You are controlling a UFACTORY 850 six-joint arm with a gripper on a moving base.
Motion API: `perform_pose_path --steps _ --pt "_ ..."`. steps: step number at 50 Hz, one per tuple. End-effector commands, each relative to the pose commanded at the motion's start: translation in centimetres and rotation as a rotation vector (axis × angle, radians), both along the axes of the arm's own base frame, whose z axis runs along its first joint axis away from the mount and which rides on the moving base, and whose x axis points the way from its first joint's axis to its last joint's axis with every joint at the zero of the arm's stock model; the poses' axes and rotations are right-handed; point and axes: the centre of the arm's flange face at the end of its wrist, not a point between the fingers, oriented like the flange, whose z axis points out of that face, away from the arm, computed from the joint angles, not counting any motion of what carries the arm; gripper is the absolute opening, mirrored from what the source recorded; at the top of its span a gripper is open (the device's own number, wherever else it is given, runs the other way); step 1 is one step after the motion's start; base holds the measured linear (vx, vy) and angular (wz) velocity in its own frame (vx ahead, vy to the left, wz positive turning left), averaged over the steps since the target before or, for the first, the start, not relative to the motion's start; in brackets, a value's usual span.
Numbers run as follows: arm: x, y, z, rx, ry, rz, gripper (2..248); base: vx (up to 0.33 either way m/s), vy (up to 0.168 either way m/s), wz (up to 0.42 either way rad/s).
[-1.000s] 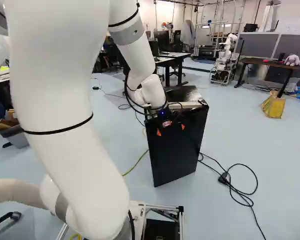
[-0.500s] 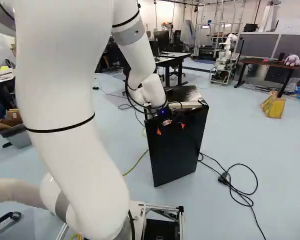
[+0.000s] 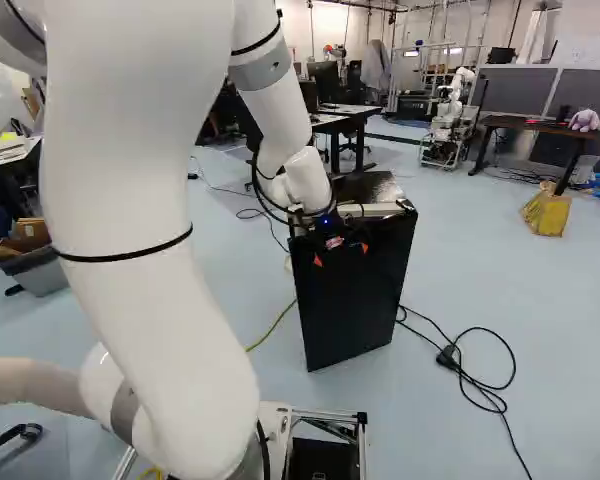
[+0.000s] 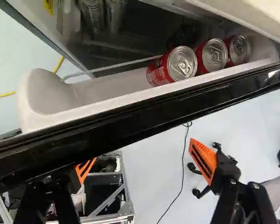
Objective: Grab a drink from the fridge
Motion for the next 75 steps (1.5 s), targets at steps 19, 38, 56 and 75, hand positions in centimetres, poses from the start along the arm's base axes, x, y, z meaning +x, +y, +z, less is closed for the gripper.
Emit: perform_pose_path --steps 19,38,56,75 --pt "0.9 0.1 0.0 0.004 -0.023 0.011 247 0.000 0.000 0.000" --pt "1.8 0.1 0.1 0.009 -0.050 0.023 247 0.000 0.000 0.000" --pt "2.6 0.2 0.1 0.015 -0.078 0.035 247 0.000 0.000 0.000" --pt "3.6 0.3 0.2 0.021 -0.109 0.048 247 0.000 0.000 0.000"
